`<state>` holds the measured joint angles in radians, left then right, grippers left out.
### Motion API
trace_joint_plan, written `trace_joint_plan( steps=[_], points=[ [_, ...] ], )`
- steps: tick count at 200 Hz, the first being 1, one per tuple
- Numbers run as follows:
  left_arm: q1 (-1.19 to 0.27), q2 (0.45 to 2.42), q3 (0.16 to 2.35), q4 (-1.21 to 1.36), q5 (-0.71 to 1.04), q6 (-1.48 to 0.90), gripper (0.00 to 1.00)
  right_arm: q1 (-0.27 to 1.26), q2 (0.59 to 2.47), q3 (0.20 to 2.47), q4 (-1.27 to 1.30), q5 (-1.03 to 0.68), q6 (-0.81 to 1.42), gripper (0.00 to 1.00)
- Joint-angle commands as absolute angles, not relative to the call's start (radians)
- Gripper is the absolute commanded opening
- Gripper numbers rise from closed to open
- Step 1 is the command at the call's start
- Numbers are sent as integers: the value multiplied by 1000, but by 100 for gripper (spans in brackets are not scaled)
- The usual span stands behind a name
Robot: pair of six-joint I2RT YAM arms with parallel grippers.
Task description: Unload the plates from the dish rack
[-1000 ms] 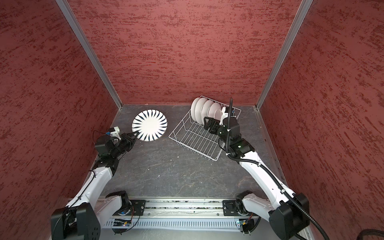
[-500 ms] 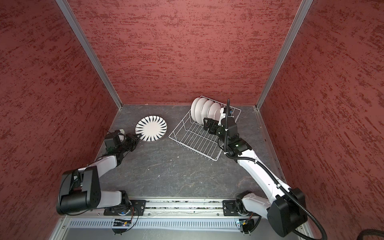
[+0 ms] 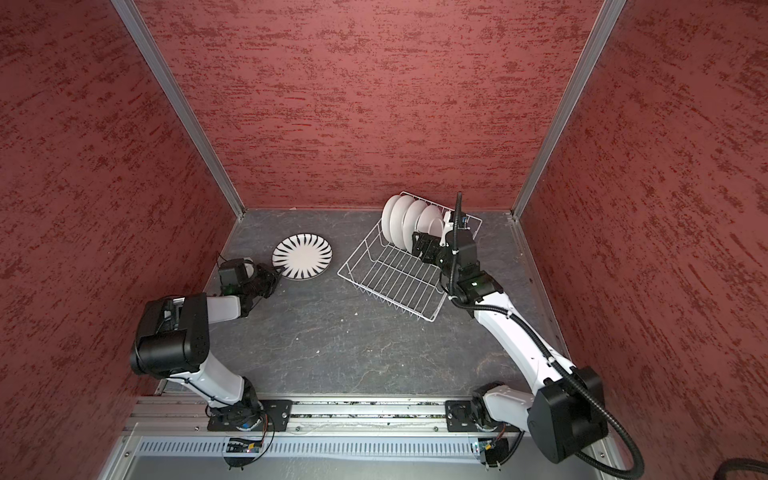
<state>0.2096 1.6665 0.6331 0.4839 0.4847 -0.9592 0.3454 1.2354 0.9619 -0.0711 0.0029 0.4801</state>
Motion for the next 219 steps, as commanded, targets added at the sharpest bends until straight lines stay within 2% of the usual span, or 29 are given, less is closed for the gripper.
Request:
trace_joint_plan(
  steps=[1, 43, 87, 193, 201, 219],
  points=[
    [226, 1685, 683, 562, 515, -934, 0, 337, 1259, 992, -51, -24, 474, 93],
    [250, 1740, 713, 574, 533, -939, 0, 327, 1284, 999, -78, -33, 459, 93],
    [279, 1847, 777, 604, 626, -968, 0, 315, 1280, 985, -105, -17, 464, 93],
    [279, 1925, 846, 555, 613, -934, 0, 307, 1290, 996, -99, -31, 476, 93],
    [279, 1927, 855, 542, 616, -926, 3, 307, 1290, 997, -95, -37, 481, 93],
    [281, 1924, 868, 504, 628, -912, 20, 307, 1294, 1003, -90, -43, 490, 93]
  ],
)
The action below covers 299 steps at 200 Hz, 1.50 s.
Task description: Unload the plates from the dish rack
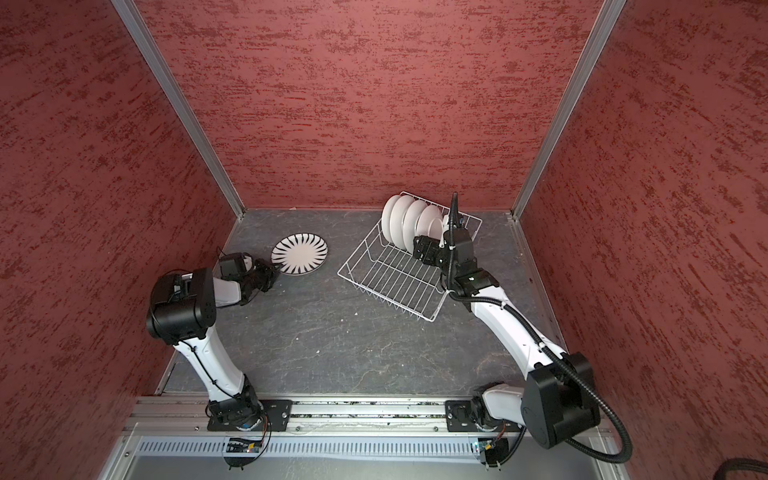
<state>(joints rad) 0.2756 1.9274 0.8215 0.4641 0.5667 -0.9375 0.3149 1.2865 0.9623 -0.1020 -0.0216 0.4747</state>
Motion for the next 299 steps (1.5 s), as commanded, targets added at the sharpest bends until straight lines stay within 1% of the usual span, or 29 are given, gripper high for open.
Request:
trace_joint_plan(
  steps=[1, 20, 57, 78, 108, 128, 139, 182, 217, 242, 260, 299],
  points=[
    [281, 1923, 868, 502, 629, -911, 20, 307, 1294, 1004, -90, -43, 491, 93],
    [281, 1908, 870, 456, 623, -895, 29, 307, 1295, 1011, -89, -44, 492, 92],
    [294, 1904, 875, 427, 637, -904, 31, 307, 1277, 1019, -90, -75, 498, 93],
    [299, 1896, 877, 411, 636, -901, 37, 307, 1263, 1020, -103, -66, 493, 92],
    [301, 1887, 873, 396, 632, -894, 51, 307, 1245, 1009, -113, -59, 491, 92],
    [304, 1882, 873, 382, 633, -891, 58, 307, 1239, 1003, -117, -56, 489, 92],
    [304, 1877, 871, 370, 629, -891, 63, 306, 1235, 1005, -127, -52, 492, 92],
    [304, 1817, 844, 301, 574, -859, 78, 307, 1227, 1023, -168, -28, 497, 91],
    [307, 1733, 811, 259, 549, -824, 80, 308, 1207, 1029, -223, 13, 496, 91],
    [307, 1639, 781, 209, 522, -792, 81, 313, 1180, 1025, -263, 52, 495, 90],
    [309, 1582, 772, 157, 503, -761, 81, 322, 1171, 1026, -295, 103, 491, 89],
    [300, 1426, 701, 141, 510, -752, 81, 377, 1167, 1028, -348, 235, 482, 89]
  ],
)
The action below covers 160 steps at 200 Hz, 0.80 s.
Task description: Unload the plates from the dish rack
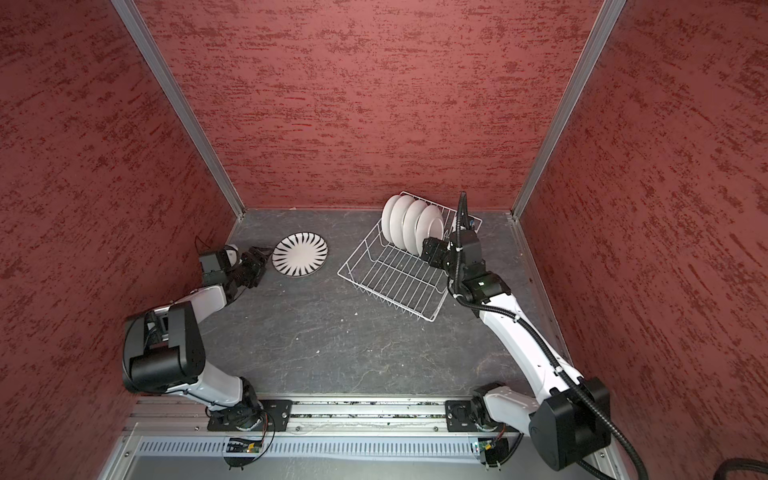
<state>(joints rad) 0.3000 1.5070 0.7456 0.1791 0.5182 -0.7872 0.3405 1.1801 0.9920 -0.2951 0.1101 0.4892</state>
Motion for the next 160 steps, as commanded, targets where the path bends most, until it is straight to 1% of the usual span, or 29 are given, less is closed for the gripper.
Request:
trace_joint_plan(
  steps=[1, 31, 55, 74, 97, 122, 135, 160],
  points=[
    [299, 1422, 700, 140, 510, -750, 81, 380, 1167, 1028, -348, 238, 481, 89],
    [260, 1277, 672, 59, 511, -710, 81, 430, 1190, 1042, -363, 317, 477, 90],
    [205, 1192, 662, 2, 514, -687, 82, 487, 1259, 1094, -399, 420, 483, 90],
    [147, 1154, 652, -9, 514, -682, 82, 533, 1344, 1162, -453, 513, 500, 91],
    [100, 1087, 611, 22, 491, -702, 82, 579, 1447, 1275, -543, 654, 555, 95],
    [52, 1014, 571, 38, 465, -722, 82, 603, 1618, 1445, -699, 802, 649, 98],
    [27, 994, 559, 44, 466, -728, 82, 604, 1696, 1527, -767, 842, 703, 99],
    [6, 989, 544, 54, 476, -731, 82, 604, 1812, 1644, -827, 858, 731, 99]
  ],
)
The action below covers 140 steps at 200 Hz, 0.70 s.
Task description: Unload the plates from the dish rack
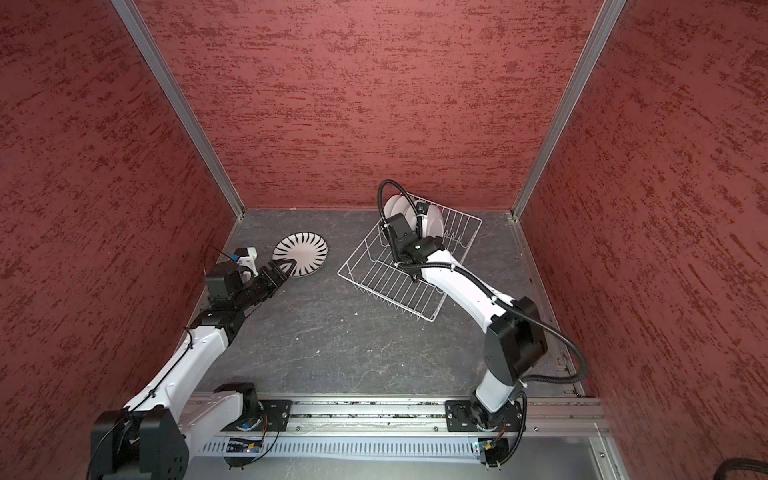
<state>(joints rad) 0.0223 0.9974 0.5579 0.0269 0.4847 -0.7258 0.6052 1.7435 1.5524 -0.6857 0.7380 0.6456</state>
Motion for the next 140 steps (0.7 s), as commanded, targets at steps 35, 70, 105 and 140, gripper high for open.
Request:
trace_joint_plan(
  steps=[35, 70, 105, 140],
  points=[
    [-8, 999, 529, 104, 507, -772, 81, 603, 1897, 1709, -849, 914, 721, 98],
    [-38, 998, 539, 98, 482, -765, 79, 603, 1968, 1746, -792, 930, 624, 95],
    [-63, 1009, 541, 103, 471, -764, 78, 598, 2076, 1856, -850, 983, 585, 85],
    [-67, 1006, 545, 87, 472, -762, 77, 592, 2152, 1946, -886, 1020, 558, 81]
  ],
)
